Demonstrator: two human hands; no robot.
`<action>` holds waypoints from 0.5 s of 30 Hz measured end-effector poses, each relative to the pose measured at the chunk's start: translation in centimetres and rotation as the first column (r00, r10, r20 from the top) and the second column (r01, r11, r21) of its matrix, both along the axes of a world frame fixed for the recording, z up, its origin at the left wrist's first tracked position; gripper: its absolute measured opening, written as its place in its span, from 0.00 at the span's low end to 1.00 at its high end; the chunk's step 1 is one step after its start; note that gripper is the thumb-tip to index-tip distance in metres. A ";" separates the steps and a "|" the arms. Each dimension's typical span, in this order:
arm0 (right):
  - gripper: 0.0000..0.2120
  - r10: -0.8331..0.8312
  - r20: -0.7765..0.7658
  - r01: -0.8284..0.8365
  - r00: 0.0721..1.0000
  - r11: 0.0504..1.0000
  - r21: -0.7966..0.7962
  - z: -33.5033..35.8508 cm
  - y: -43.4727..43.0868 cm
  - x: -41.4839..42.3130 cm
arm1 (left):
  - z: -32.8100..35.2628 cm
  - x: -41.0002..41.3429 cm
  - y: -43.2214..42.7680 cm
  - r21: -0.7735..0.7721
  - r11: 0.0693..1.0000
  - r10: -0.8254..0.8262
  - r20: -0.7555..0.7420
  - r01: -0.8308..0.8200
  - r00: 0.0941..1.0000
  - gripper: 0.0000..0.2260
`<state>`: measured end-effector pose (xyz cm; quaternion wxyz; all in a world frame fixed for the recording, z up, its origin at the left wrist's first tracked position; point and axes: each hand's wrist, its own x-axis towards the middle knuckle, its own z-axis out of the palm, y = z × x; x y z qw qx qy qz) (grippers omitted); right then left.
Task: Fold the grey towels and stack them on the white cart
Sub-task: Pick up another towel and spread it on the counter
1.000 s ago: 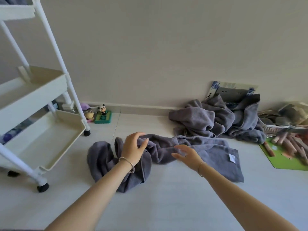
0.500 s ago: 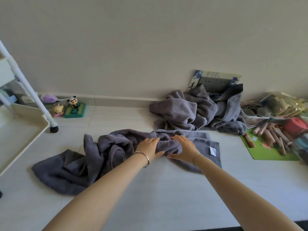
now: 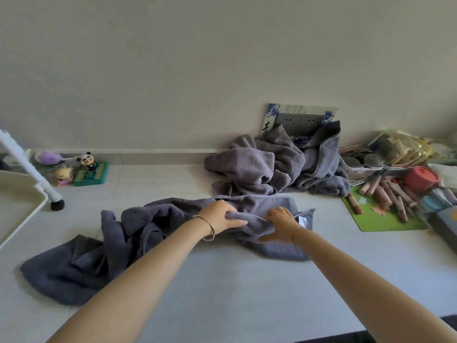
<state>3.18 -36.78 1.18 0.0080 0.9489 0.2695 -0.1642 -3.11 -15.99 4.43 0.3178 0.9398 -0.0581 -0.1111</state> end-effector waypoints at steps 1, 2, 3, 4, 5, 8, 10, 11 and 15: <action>0.28 -0.022 -0.010 0.023 1.000 0.999 0.023 0.9 -0.9 0.1 | 1.2 0.1 0.4 -0.063 0.998 -0.012 0.014 0.013 1.000 0.19; 0.25 -0.044 -0.025 0.045 0.999 0.998 0.032 1.8 -1.8 0.1 | 2.3 0.2 0.7 -0.119 0.993 -0.014 0.024 0.017 1.000 0.19; 0.23 -0.068 -0.034 0.069 0.997 0.997 0.035 3.2 -2.8 -0.1 | 3.8 0.1 1.0 -0.163 0.986 -0.019 0.041 0.026 0.999 0.18; 0.23 -0.089 -0.035 0.091 0.995 0.995 0.047 4.8 -3.7 -0.3 | 5.1 0.1 1.3 -0.188 0.982 -0.021 0.050 0.030 0.999 0.18; 0.23 -0.113 -0.032 0.115 0.993 0.989 0.089 6.3 -4.6 -0.6 | 6.4 0.1 1.5 -0.198 0.979 -0.030 0.070 0.043 0.997 0.18; 0.25 -0.188 -0.039 0.191 0.981 0.936 0.296 11.9 -6.6 -2.1 | 10.6 -0.4 1.6 -0.231 0.968 -0.063 0.158 0.099 0.985 0.16; 0.22 -0.210 -0.024 0.204 0.977 0.903 0.379 15.6 -7.4 -3.0 | 13.2 -0.8 1.5 -0.286 0.952 -0.056 0.193 0.110 0.980 0.14; 0.20 -0.215 -0.029 0.206 0.976 0.880 0.427 17.4 -7.7 -3.5 | 14.6 -1.1 1.4 -0.302 0.946 -0.054 0.212 0.118 0.976 0.13; 0.19 -0.259 -0.014 0.214 0.966 0.764 0.609 25.1 -8.9 -6.5 | 20.5 -2.9 0.9 -0.332 0.927 -0.092 0.249 0.174 0.964 0.11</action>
